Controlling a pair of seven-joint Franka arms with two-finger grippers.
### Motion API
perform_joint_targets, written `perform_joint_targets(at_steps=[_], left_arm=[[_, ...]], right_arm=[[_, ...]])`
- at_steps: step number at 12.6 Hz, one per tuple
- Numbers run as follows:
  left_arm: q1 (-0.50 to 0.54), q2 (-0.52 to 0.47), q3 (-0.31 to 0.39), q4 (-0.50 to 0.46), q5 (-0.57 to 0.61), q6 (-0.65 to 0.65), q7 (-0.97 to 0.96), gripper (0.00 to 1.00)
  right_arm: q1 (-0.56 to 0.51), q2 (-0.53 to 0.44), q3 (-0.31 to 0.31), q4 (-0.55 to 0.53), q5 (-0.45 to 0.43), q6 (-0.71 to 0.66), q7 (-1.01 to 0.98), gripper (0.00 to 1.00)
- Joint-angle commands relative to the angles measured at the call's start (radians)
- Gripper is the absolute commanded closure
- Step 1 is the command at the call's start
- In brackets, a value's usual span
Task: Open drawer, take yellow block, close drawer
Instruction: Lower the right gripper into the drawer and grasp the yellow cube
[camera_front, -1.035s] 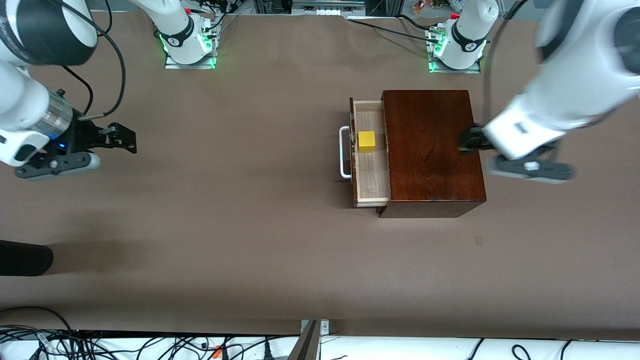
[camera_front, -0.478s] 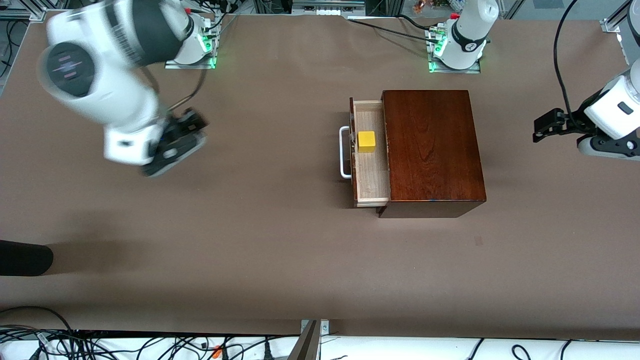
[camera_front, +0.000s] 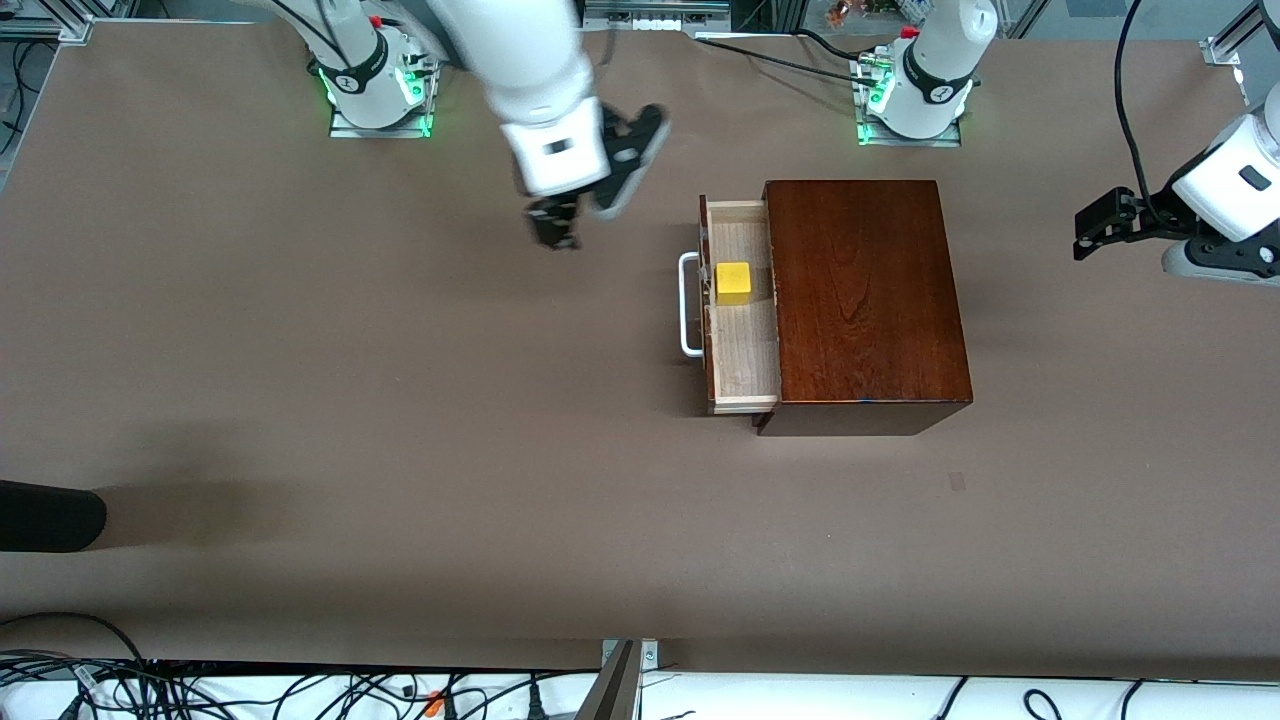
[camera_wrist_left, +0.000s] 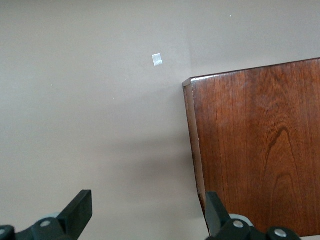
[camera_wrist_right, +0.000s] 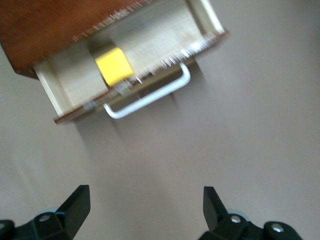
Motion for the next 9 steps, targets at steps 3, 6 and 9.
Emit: perform_joint_targets(at_steps=[3,6,9], left_arm=[[0.023,-0.021,-0.029,-0.020,0.021,-0.016,0.004,0.00],[0.023,-0.021,-0.028,-0.014,0.023,-0.026,0.003,0.00],[0.024,-0.023,-0.026,-0.004,0.023,-0.057,0.003,0.00]], right_arm=[[0.112,0.248,-0.006,0.196,-0.080,0.122,-0.172,0.00],[0.175,0.337,-0.008,0.196,-0.194,0.228,-0.206,0.00],[0.204,0.371,-0.009,0.205,-0.237,0.231,-0.206,0.00]])
